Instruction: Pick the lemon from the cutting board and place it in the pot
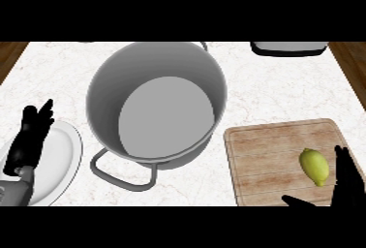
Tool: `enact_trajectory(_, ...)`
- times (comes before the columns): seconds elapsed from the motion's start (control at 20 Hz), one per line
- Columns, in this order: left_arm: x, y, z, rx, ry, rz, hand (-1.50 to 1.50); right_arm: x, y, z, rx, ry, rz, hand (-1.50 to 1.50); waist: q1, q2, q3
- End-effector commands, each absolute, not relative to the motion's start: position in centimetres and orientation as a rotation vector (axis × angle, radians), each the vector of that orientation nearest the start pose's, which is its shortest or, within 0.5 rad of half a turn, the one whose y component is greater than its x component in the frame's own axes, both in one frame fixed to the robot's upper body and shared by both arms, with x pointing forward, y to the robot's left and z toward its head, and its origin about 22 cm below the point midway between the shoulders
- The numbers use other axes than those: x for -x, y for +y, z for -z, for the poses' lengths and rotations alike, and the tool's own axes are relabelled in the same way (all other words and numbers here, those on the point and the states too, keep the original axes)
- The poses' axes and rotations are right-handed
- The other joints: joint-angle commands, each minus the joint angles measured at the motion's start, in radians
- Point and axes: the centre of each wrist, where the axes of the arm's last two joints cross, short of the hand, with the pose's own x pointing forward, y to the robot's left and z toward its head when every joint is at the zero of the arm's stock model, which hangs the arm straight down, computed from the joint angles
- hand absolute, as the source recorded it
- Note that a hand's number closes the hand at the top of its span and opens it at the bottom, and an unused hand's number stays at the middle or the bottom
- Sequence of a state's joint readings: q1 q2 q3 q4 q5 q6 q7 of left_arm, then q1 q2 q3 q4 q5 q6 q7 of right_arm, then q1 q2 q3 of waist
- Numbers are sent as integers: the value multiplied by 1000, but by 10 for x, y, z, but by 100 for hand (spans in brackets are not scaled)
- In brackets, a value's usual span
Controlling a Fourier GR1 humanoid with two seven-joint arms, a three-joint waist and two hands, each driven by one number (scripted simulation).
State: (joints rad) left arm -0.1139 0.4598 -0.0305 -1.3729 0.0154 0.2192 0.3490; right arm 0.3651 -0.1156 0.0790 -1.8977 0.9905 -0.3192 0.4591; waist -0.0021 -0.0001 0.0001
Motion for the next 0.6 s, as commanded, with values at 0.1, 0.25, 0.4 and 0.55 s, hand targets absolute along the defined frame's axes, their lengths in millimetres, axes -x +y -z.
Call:
enact_trajectory(0.1, -261, 338, -37, -517, -1157, 96, 0, -166, -247, -6, 1137, -1102, -330, -150, 2, -1, 0)
enact_trajectory(0.25, -263, 342, -30, -525, -1168, 107, 0, -178, -257, -8, 1128, -1094, -341, -150, 1, 0, 0)
enact_trajectory(0.4, -256, 323, -24, -525, -1157, 90, 0, -178, -264, 2, 1125, -1093, -337, -150, 2, -1, 0)
enact_trajectory(0.55, -259, 323, -32, -531, -1151, 110, 0, -179, -255, 15, 1084, -1110, -318, -150, 1, 0, 0)
